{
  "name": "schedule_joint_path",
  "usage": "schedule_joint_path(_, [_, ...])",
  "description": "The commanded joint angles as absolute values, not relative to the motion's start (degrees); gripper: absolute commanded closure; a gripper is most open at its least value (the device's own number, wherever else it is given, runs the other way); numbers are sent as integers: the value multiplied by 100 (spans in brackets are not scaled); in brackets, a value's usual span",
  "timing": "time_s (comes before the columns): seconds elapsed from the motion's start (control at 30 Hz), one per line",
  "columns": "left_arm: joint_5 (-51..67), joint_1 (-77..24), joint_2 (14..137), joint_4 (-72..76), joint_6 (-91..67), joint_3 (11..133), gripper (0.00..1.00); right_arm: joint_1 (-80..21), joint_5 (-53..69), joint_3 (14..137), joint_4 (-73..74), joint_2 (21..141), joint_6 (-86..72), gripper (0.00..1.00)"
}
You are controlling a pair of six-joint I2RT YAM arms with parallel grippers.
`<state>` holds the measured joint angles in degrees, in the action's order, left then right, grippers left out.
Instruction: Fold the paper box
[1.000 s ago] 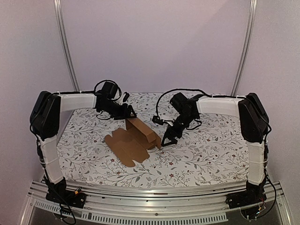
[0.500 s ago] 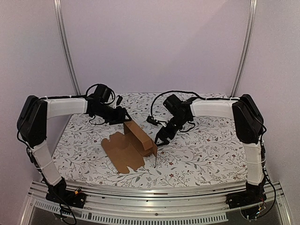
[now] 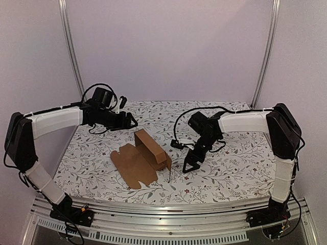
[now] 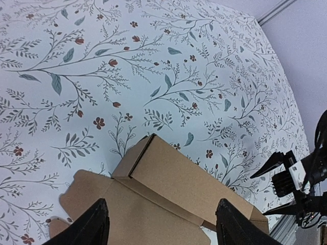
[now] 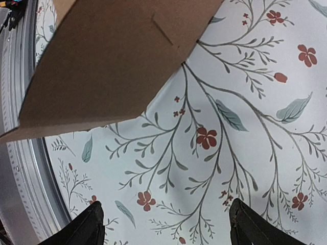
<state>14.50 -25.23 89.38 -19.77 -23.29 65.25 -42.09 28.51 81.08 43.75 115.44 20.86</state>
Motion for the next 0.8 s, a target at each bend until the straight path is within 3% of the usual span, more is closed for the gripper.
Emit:
schedule_joint_path(0.0, [1695,-2413,9687,-2260,-2056,7042,28,-4471,2752,7686,4330,10800,2678,15])
schedule_joint_path(0.43, [2805,-2158,10526,-1407,-2118,6919,29,-5126,2115,8953,3561,11738,932,13])
schedule_joint_path(0.77, [2604,-2651,9704,-939,-2909,5863,34,-4579,964,8983,3589,11549,577,21])
